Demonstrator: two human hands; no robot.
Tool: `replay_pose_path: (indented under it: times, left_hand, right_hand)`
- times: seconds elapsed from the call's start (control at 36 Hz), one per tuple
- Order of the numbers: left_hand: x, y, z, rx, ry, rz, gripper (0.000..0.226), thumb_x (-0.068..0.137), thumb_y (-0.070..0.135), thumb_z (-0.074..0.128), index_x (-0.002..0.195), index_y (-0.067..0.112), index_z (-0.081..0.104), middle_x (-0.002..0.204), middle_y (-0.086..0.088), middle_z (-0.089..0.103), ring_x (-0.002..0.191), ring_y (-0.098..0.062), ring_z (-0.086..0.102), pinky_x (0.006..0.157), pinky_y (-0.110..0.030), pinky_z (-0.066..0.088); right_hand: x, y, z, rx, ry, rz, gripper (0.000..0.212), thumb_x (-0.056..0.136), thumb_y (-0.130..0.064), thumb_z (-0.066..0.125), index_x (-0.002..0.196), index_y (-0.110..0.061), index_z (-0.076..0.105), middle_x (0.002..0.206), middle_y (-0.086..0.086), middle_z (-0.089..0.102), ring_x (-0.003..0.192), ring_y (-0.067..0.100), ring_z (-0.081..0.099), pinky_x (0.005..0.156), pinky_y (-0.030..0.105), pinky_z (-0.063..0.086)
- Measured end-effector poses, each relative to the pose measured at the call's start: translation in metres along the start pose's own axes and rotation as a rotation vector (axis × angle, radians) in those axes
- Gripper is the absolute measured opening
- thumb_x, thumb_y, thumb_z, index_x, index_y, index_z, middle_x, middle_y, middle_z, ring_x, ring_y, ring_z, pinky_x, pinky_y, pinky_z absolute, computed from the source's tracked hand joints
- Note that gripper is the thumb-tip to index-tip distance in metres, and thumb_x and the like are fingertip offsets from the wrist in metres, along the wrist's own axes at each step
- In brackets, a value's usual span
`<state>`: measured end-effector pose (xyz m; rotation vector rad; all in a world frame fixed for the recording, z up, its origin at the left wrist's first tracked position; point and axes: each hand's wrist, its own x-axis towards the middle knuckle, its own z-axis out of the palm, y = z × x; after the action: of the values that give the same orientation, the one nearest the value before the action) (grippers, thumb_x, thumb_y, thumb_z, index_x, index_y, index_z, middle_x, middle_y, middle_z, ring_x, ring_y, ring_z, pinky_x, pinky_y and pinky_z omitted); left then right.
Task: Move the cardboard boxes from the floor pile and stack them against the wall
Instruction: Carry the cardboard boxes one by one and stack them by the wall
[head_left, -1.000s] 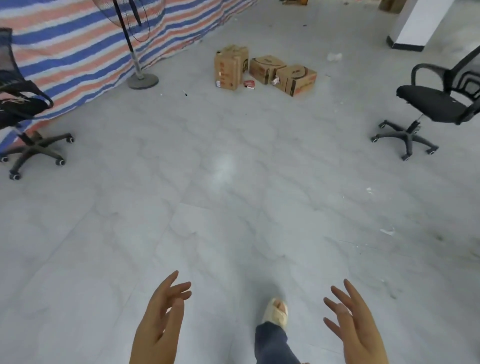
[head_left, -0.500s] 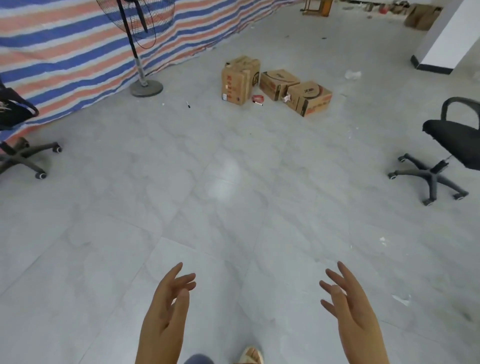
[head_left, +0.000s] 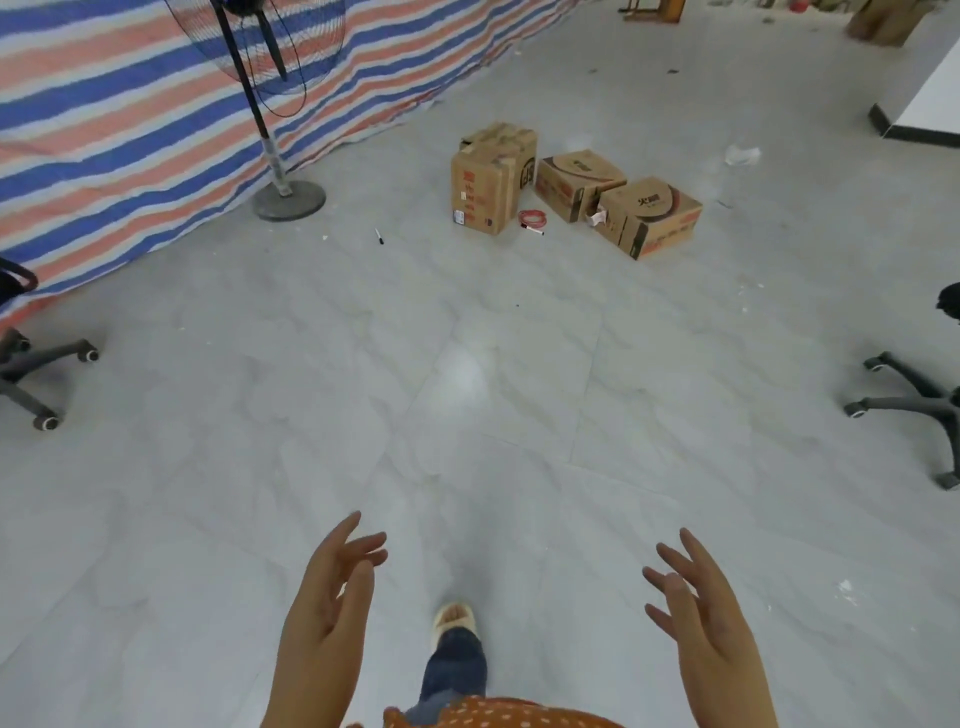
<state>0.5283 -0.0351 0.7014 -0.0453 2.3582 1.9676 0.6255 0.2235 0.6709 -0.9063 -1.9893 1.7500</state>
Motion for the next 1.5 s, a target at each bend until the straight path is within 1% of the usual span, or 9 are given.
replay_pose_path:
  times: [0.14, 0.25, 0.44, 0.56, 0.78, 1.06, 1.25, 1.36, 1.5]
  left_hand:
    - [0.101, 0.031, 0.018, 0.009, -0.031, 0.029, 0.040, 0.069, 0.056, 0.047, 0.107, 0.059, 0.057, 0.110, 0.013, 0.068, 0.102, -0.005, 0.065, 0.095, -0.042, 0.049]
    - [0.156, 0.028, 0.029, 0.025, -0.037, -0.015, 0.033, 0.075, 0.047, 0.052, 0.104, 0.062, 0.058, 0.109, 0.013, 0.069, 0.099, -0.005, 0.066, 0.092, -0.041, 0.050]
    - [0.254, 0.029, 0.066, 0.074, -0.007, -0.080, 0.045, 0.078, 0.028, 0.046, 0.098, 0.066, 0.058, 0.104, 0.016, 0.070, 0.096, -0.002, 0.066, 0.092, -0.036, 0.046]
    - [0.319, 0.039, 0.106, 0.063, 0.017, -0.084, 0.042, 0.079, 0.031, 0.047, 0.099, 0.065, 0.058, 0.107, 0.016, 0.069, 0.097, -0.002, 0.066, 0.092, -0.036, 0.047]
    - [0.462, 0.081, 0.206, -0.005, 0.083, -0.051, 0.035, 0.068, 0.055, 0.048, 0.100, 0.067, 0.056, 0.107, 0.016, 0.069, 0.097, -0.003, 0.066, 0.099, -0.049, 0.045]
    - [0.595, 0.100, 0.280, 0.053, 0.079, -0.146, 0.037, 0.077, 0.039, 0.046, 0.094, 0.072, 0.054, 0.104, 0.024, 0.067, 0.096, 0.002, 0.064, 0.100, -0.051, 0.045]
    - [0.726, 0.105, 0.326, 0.078, 0.008, -0.119, 0.052, 0.043, 0.100, 0.039, 0.090, 0.079, 0.046, 0.115, 0.006, 0.064, 0.104, -0.020, 0.063, 0.100, -0.049, 0.046]
    - [0.821, 0.124, 0.345, 0.104, -0.027, -0.089, 0.021, 0.072, 0.070, 0.046, 0.091, 0.079, 0.044, 0.113, 0.015, 0.062, 0.103, -0.012, 0.063, 0.100, -0.046, 0.047]
    - [0.915, 0.154, 0.354, 0.083, -0.025, -0.051, 0.030, 0.077, 0.054, 0.046, 0.105, 0.065, 0.053, 0.108, 0.018, 0.067, 0.103, -0.004, 0.064, 0.097, -0.042, 0.047]
  right_hand:
    - [0.083, -0.040, 0.047, 0.019, 0.016, -0.020, 0.031, 0.096, -0.022, 0.049, 0.119, -0.044, 0.048, 0.120, -0.012, 0.062, 0.103, 0.000, 0.063, 0.077, 0.016, 0.055]
    - [0.130, -0.054, 0.073, -0.010, -0.004, 0.016, 0.058, 0.069, -0.079, 0.054, 0.119, -0.049, 0.046, 0.117, -0.023, 0.060, 0.104, -0.005, 0.062, 0.079, 0.023, 0.055]
    - [0.235, -0.077, 0.102, -0.046, 0.015, 0.100, 0.032, 0.094, -0.023, 0.046, 0.122, -0.037, 0.044, 0.117, -0.012, 0.058, 0.096, 0.007, 0.063, 0.096, 0.050, 0.049]
    - [0.315, -0.092, 0.121, -0.091, -0.029, 0.073, 0.072, 0.057, -0.089, 0.050, 0.116, -0.048, 0.042, 0.121, -0.014, 0.056, 0.102, 0.006, 0.060, 0.091, 0.038, 0.050]
    - [0.508, -0.137, 0.121, -0.071, 0.004, -0.014, 0.036, 0.097, -0.019, 0.042, 0.127, -0.039, 0.043, 0.123, -0.010, 0.059, 0.103, 0.007, 0.065, 0.086, 0.029, 0.056]
    - [0.651, -0.146, 0.144, -0.123, -0.083, 0.051, 0.040, 0.094, -0.017, 0.048, 0.119, -0.048, 0.046, 0.113, -0.030, 0.062, 0.101, -0.004, 0.063, 0.090, 0.043, 0.052]
    - [0.764, -0.161, 0.185, -0.087, -0.017, 0.083, 0.033, 0.087, -0.042, 0.052, 0.118, -0.052, 0.047, 0.116, -0.021, 0.062, 0.103, -0.004, 0.062, 0.088, 0.040, 0.052]
    - [0.834, -0.179, 0.223, -0.071, 0.013, 0.063, 0.039, 0.082, -0.062, 0.055, 0.119, -0.052, 0.045, 0.113, -0.025, 0.063, 0.103, -0.005, 0.062, 0.085, 0.034, 0.051]
    - [0.914, -0.216, 0.270, -0.057, 0.025, 0.035, 0.037, 0.093, -0.023, 0.047, 0.119, -0.049, 0.045, 0.116, -0.021, 0.062, 0.105, 0.000, 0.063, 0.081, 0.028, 0.054]
